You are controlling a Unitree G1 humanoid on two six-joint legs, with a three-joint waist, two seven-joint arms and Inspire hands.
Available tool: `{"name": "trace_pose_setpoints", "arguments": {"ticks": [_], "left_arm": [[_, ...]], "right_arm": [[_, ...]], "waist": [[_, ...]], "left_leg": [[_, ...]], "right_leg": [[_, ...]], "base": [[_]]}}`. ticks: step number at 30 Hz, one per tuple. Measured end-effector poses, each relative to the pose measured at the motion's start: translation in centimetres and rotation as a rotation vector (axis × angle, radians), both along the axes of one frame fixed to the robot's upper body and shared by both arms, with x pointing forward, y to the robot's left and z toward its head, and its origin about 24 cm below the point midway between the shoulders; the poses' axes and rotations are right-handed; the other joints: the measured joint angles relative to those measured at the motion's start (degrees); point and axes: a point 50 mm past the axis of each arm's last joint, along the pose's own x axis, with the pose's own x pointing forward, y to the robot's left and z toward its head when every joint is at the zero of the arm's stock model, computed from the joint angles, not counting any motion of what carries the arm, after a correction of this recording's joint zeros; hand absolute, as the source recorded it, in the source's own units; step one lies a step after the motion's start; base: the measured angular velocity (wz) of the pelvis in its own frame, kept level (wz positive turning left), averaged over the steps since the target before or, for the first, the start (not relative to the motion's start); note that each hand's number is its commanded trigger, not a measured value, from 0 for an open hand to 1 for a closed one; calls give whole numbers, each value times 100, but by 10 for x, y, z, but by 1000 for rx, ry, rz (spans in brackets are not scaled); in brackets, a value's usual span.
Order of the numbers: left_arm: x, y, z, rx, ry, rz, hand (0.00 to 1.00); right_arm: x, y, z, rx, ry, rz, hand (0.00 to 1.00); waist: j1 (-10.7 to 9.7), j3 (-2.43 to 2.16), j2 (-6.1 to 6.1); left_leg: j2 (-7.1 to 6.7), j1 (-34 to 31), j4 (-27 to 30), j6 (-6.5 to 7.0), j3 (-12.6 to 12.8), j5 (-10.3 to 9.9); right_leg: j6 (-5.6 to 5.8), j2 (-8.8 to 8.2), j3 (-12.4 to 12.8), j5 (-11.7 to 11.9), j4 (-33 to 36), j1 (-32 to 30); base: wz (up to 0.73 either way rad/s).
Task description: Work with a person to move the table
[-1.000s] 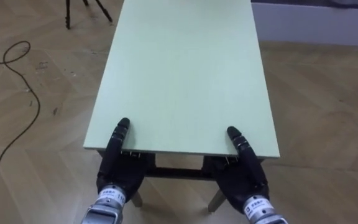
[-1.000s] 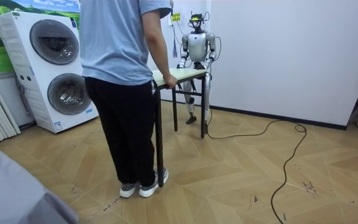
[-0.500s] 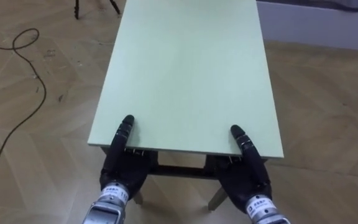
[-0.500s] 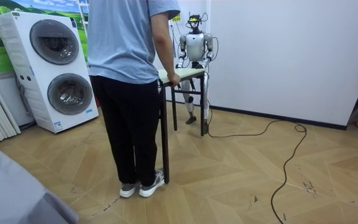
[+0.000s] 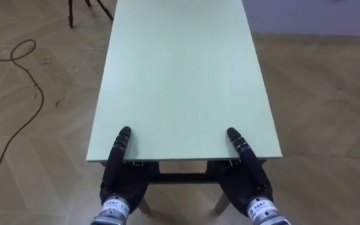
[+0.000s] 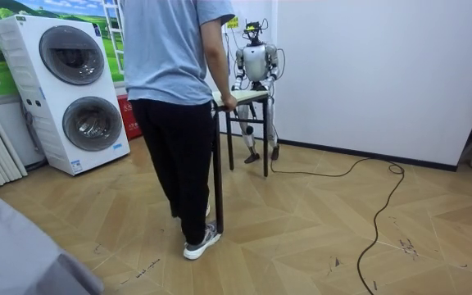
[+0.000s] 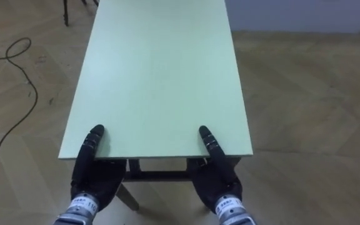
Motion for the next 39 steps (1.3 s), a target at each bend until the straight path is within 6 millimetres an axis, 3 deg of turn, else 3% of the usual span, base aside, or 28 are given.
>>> {"name": "trace_pose_setpoints", "arguments": {"ticks": [3,5,9,12,17,21,23,26,27,28,30,31,32,34,38,39], "left_arm": [[3,-2,4,-5,-18,-3,100],[8,-5,6,-9,-22,-12,100],[15,-13,11,-10,-14,-24,100],[15,-13,10,-12,-11,-20,100],[13,-13,5,-18,16,-20,100],[13,-17,4,-19,28,-26,100],[14,-17,5,-16,32,-27,100],[15,-17,5,-16,34,-30,100],[16,-18,6,-10,32,-37,100],[18,-21,7,3,36,-61,100],[20,-22,8,28,28,-77,100],[19,-20,7,37,29,-75,100],[18,-20,7,36,30,-75,100],[17,-20,6,32,32,-66,100],[14,-20,4,21,44,-59,100],[14,-20,4,23,43,-57,100]], "right_arm": [[5,0,3,12,-15,-2,100],[8,-3,5,18,-21,-12,100],[12,-11,8,1,-29,-30,100],[12,-12,8,-6,-30,-25,100],[8,-11,4,-4,-11,-26,100],[9,-14,3,-9,2,-34,100],[10,-14,4,-11,8,-35,100],[11,-13,4,-7,18,-36,100],[10,-14,3,-9,23,-44,100],[6,-18,1,-2,35,-69,100],[1,-16,-1,22,49,-86,100],[0,-14,-2,29,52,-82,100],[0,-12,-2,30,53,-77,100],[0,-11,-2,26,51,-75,100],[1,-13,-1,8,45,-75,100],[1,-12,-1,7,41,-75,100]], "waist": [[-93,-11,19],[-203,-12,39],[-349,-13,79],[-359,-12,81],[-368,-10,77],[-516,-18,-19],[-527,-18,-85],[-525,-19,-173],[-578,-16,-186],[-664,-24,-228],[-616,-83,-370],[-465,-82,-413],[-407,-79,-416],[-249,-69,-449],[-127,-63,-494],[-38,-59,-561]], "left_leg": [[5,224,-884,38,10,-241],[1,349,-1304,69,15,-273],[-70,432,-1813,96,80,-260],[-245,511,-2067,320,95,-128],[-470,630,-2207,501,155,-23],[-798,558,-2198,737,180,116],[-909,493,-2191,841,266,176],[-1059,372,-2163,1057,401,296],[-1047,295,-2138,1126,718,331],[-1041,283,-2095,1192,1107,359],[-1119,290,-2145,1254,1377,397],[-1145,254,-2107,1258,1511,397],[-1142,229,-2075,1258,1551,397],[-1124,31,-1964,1242,1586,404],[-1018,-179,-1895,1159,1596,493],[-1003,-217,-1913,1138,1589,537]], "right_leg": [[-40,5,-100,132,-12,-213],[-29,-3,-200,226,-79,-240],[20,-84,-321,455,-207,-301],[61,-206,-223,565,-180,-432],[143,-418,-99,685,-51,-475],[261,-776,-11,807,207,-655],[328,-871,81,960,216,-722],[631,-942,642,1271,210,-868],[782,-1032,840,1193,616,-971],[903,-1262,904,779,1524,-1018],[1047,-1502,1168,323,2653,-992],[1087,-1602,1297,168,2863,-784],[1105,-1623,1362,105,2770,-639],[1301,-1564,1417,-330,1759,40],[1303,-1314,1250,-441,642,412],[1304,-1274,1208,-442,412,449]], "base": [[17],[24],[19],[-8],[-7],[5],[-10],[-4],[58],[68],[27],[-32],[-52],[-34],[-19],[-23]]}}
